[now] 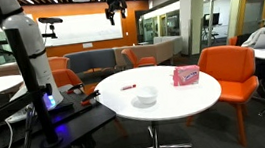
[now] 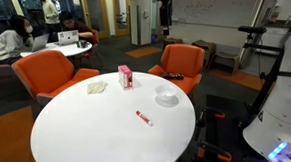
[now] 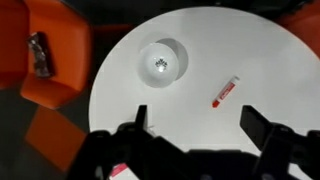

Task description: Take the marker from the table and put it in the white bowl

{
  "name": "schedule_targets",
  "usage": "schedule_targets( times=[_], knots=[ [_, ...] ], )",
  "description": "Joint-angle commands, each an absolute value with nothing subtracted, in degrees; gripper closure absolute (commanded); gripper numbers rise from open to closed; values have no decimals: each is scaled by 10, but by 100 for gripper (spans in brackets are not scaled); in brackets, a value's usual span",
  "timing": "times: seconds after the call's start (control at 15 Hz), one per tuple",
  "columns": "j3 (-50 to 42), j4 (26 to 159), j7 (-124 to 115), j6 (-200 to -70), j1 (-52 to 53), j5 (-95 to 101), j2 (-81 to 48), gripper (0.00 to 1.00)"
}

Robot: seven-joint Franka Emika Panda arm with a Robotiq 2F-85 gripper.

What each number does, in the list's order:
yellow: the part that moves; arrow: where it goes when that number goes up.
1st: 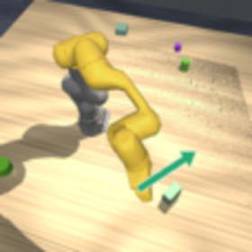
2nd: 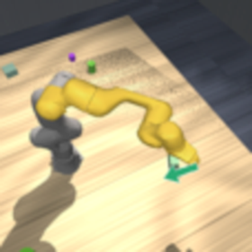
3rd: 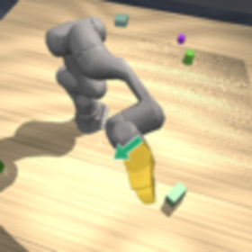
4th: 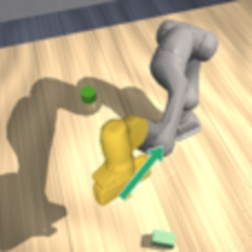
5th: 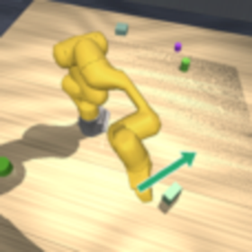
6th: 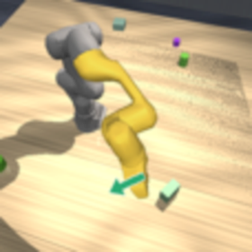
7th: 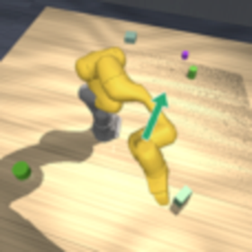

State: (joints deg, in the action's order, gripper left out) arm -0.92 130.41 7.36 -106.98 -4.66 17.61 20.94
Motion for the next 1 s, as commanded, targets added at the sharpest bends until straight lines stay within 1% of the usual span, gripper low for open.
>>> schedule_targets(
  times=[0.0, 0.27, 0.6, 0.93],
  knots=[
    [-38, 1327, 30, -1142, -43, 123, 205, 0],
    [-65, 1371, -7, -1267, -51, 46, 159, 0],
    [-79, 1401, 0, -1440, -48, -84, 30, 0],
    [-57, 1379, 21, -1525, -56, -162, -117, 0]
  ],
)
